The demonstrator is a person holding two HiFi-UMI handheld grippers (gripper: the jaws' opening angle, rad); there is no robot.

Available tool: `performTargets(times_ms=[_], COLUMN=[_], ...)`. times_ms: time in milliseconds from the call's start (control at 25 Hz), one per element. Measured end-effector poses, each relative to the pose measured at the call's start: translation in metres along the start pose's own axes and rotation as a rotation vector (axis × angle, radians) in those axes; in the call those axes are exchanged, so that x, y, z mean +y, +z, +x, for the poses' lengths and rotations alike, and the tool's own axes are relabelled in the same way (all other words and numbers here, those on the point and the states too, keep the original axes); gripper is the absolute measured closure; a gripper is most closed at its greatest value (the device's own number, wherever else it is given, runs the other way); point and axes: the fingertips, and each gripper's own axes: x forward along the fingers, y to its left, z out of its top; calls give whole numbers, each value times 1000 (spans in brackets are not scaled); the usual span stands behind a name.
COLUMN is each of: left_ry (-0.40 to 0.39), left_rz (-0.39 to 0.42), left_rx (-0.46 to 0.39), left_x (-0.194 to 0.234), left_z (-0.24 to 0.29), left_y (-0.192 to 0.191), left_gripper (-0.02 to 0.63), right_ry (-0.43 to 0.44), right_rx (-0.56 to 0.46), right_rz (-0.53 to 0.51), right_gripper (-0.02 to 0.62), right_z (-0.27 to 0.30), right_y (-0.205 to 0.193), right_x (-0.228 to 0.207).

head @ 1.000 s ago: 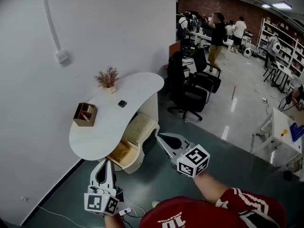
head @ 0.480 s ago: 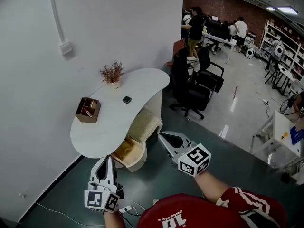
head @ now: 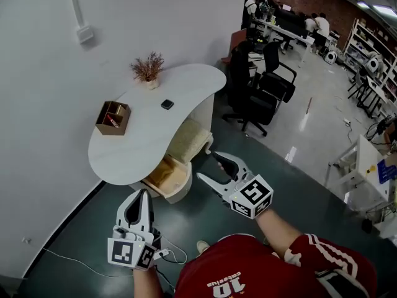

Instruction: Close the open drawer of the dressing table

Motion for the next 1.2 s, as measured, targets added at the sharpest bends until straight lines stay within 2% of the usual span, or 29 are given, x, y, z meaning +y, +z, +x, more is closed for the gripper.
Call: performTargets(times_ms=[240, 640, 960, 1200], left_ry=[18, 43, 39, 46], left_rz=[-17, -2, 35, 12], left_rx=[39, 102, 194, 265], left_x=[12, 24, 40, 50], left_z=[-5, -4, 15, 32], left_y=[-18, -57, -104, -142], left_gripper=[607, 606, 606, 606], right_ry=[3, 51, 99, 98], right_rx=[90, 296, 416, 548], right_rz=[13, 57, 74, 127], right_gripper=[337, 351, 360, 368], right_z=[12, 37, 73, 100], right_y=[-52, -178, -287, -389], right_x=[6, 11, 9, 8])
